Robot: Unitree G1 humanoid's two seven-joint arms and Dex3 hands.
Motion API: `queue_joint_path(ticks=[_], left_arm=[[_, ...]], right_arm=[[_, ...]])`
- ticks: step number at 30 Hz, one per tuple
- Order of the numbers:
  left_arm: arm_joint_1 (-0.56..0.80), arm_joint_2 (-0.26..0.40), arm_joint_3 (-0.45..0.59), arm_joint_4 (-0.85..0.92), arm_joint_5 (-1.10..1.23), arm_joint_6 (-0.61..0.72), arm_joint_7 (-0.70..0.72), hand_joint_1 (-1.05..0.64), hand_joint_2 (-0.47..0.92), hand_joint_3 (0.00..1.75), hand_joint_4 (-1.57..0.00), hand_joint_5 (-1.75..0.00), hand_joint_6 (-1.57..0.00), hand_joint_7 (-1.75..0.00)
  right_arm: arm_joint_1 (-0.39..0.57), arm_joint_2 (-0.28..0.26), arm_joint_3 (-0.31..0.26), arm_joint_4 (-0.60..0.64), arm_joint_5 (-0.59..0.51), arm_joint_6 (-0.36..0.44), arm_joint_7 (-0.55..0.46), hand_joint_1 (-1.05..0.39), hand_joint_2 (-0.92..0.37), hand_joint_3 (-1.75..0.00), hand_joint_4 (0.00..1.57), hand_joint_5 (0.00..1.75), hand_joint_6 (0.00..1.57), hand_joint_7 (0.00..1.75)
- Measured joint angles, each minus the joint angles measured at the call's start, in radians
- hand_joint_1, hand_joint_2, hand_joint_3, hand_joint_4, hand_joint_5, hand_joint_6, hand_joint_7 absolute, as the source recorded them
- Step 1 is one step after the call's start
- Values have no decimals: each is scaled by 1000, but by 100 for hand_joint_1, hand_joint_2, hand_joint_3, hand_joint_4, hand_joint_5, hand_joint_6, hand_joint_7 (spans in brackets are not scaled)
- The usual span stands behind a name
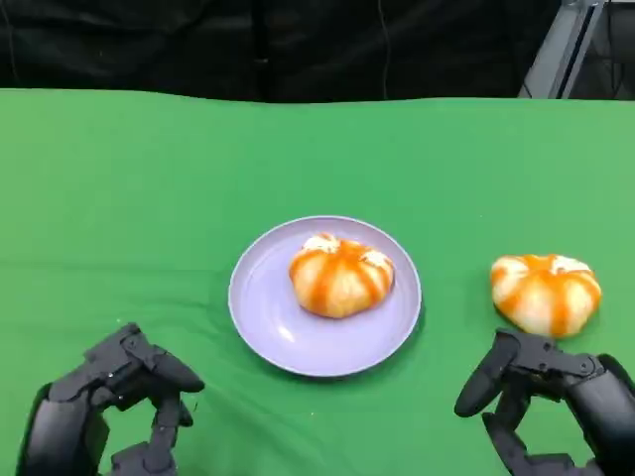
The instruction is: Grasp the bread from the table and place it into the plate.
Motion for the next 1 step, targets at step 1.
queue_joint_path(ticks=[1], left_arm=[[-1, 0, 0, 1, 0, 0, -4, 3, 48, 124, -72, -161, -72, -135]], right_arm=[[-1, 0, 0, 5, 0, -8, 0, 11, -36, -125, 77, 160, 77, 126]])
